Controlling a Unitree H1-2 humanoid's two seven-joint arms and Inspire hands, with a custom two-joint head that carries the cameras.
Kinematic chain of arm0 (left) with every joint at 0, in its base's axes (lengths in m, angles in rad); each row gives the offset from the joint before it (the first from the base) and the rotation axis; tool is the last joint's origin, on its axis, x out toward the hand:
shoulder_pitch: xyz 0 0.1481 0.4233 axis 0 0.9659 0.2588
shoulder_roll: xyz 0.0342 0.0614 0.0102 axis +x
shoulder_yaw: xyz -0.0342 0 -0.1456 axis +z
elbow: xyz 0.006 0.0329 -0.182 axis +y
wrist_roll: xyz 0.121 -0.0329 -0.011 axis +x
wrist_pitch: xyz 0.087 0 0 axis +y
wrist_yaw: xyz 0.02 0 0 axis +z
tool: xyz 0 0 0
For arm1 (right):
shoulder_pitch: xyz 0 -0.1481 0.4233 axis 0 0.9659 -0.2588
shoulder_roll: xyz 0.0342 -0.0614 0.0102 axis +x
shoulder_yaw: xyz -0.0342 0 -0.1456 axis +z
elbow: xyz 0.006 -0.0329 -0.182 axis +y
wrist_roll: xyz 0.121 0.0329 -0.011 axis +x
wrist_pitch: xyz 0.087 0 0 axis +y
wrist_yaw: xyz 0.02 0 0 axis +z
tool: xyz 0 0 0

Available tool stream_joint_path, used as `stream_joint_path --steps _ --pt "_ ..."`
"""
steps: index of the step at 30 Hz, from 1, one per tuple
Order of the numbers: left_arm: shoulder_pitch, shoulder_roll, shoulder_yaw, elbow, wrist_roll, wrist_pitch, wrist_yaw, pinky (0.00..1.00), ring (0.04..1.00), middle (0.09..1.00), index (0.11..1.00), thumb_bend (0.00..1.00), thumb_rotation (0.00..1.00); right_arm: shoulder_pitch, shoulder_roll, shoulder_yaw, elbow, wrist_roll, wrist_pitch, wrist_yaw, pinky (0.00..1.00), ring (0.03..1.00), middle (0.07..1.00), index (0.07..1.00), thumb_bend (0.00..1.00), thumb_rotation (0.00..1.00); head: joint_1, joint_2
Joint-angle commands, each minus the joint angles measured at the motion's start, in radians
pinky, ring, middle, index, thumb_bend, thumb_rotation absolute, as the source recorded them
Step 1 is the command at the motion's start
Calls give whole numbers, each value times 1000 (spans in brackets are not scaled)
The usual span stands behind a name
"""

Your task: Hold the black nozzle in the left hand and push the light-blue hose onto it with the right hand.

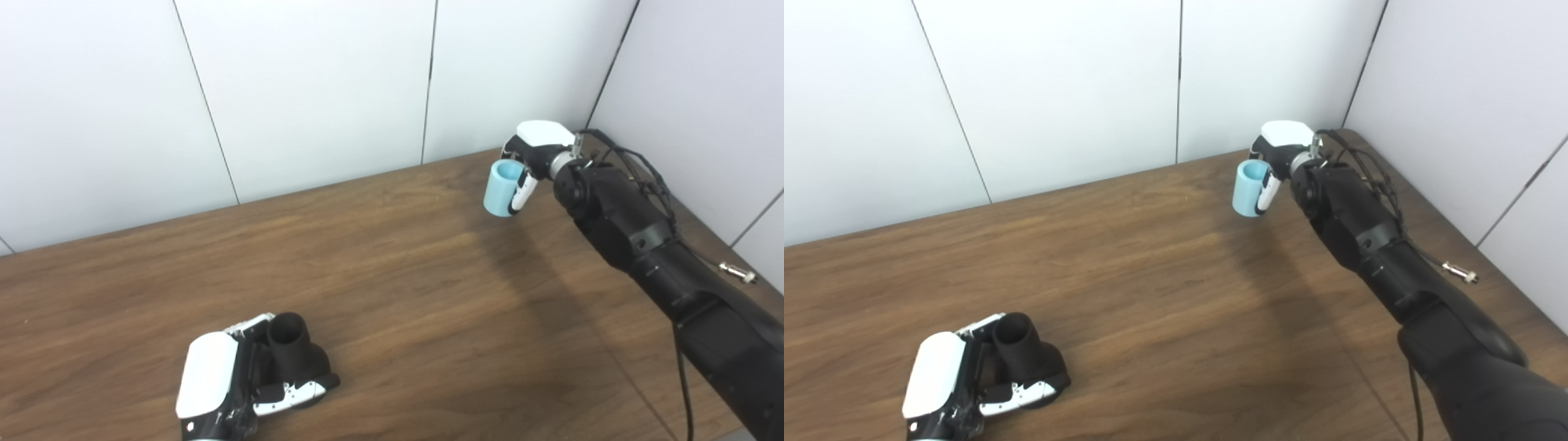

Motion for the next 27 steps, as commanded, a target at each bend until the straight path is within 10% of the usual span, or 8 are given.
stream_joint_path --steps 1,11,17,27 --pt "40 13 -5 14 17 25 -34 599 557 420 518 520 0 -36 -36 -14 -31 -24 34 -33 263 335 432 493 531 0 2 2" --pt "43 3 -11 18 32 34 -33 603 556 423 518 520 0 -41 -28 -17 -43 -17 15 -63 412 427 530 478 516 0 18 3" --pt "47 -5 -11 22 36 38 -27 607 558 427 515 521 0 -28 -29 -33 -85 8 -7 -68 341 397 499 498 517 0 46 6" --pt "48 -20 -19 27 47 43 -16 602 554 430 513 521 0 33 -41 -61 -374 41 13 44 341 404 521 491 507 0 112 16"
